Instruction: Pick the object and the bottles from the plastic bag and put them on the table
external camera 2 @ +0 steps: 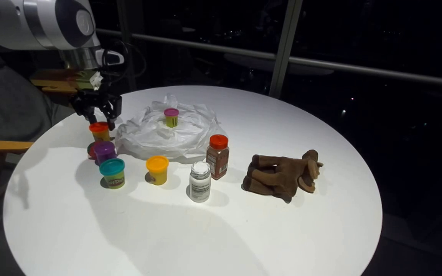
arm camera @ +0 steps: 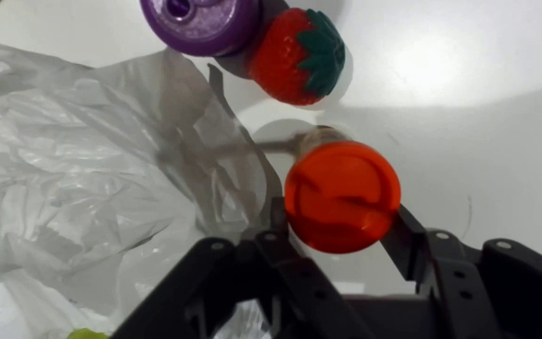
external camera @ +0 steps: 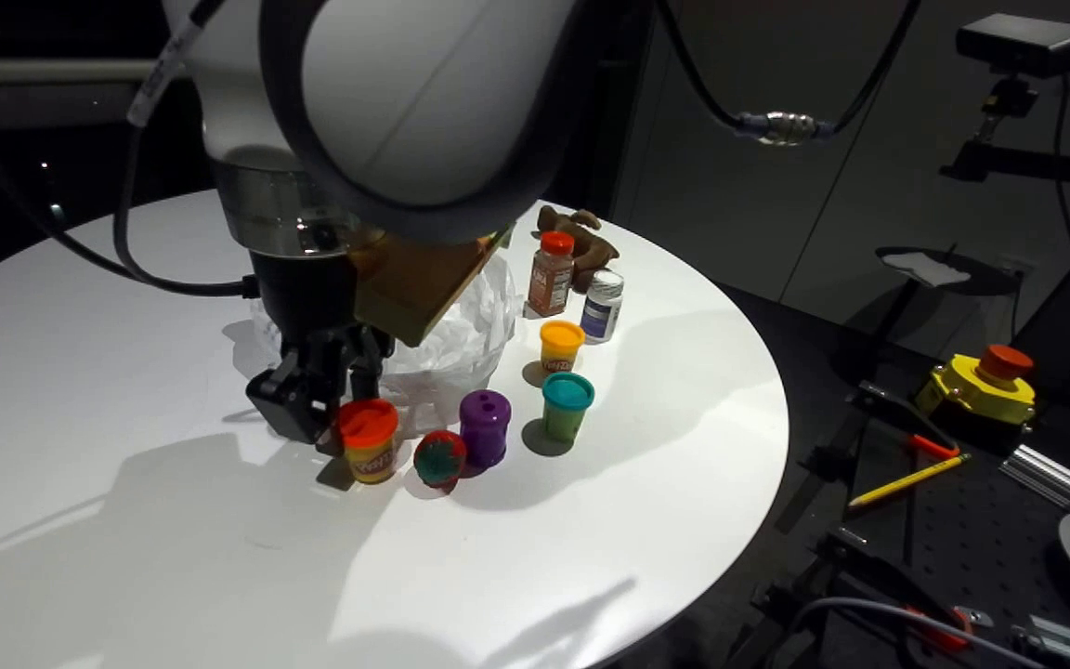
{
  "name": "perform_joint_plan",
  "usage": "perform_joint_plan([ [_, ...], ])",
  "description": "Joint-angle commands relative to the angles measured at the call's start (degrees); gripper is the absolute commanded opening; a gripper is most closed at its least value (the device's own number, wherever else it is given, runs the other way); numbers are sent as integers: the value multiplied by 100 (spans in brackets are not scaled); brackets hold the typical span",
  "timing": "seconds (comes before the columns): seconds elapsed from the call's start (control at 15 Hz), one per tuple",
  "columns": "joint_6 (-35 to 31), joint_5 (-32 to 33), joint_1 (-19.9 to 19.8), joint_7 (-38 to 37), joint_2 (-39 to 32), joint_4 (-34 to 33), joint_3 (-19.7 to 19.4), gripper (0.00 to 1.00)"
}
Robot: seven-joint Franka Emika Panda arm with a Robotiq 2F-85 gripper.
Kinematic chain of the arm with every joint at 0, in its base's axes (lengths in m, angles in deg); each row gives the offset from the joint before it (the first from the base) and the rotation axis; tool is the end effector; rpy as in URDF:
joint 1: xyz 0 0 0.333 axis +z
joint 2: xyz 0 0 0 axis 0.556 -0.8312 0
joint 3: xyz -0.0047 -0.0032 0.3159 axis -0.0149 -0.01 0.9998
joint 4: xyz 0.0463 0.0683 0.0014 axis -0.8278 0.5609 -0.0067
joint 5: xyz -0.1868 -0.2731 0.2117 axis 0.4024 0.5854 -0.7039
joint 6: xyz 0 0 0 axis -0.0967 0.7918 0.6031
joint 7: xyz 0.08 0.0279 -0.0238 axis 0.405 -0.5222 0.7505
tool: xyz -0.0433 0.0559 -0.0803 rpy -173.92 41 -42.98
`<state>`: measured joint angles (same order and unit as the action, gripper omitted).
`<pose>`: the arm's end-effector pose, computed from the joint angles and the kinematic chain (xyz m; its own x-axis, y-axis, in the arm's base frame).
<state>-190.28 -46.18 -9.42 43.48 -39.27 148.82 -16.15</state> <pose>0.5594 0.3238 0.1688 0.9167 0.3992 0.0147 0.3975 -0.9152 0.0666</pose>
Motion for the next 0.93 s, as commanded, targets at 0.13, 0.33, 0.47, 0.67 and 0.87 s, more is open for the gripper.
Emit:
perform_joint_plan([
  [0.13, -460, -112, -103, 354, 65, 215, 119, 76],
  [0.33, -391, -12, -39, 333, 172, 109, -2, 84],
  [0.47, -284, 24, -25, 272, 247, -97, -101, 99],
  [0.67, -187, 201, -36, 233, 158, -657, -387, 100],
  [0.87, -121, 219, -202, 309, -175, -1292, -597, 100],
])
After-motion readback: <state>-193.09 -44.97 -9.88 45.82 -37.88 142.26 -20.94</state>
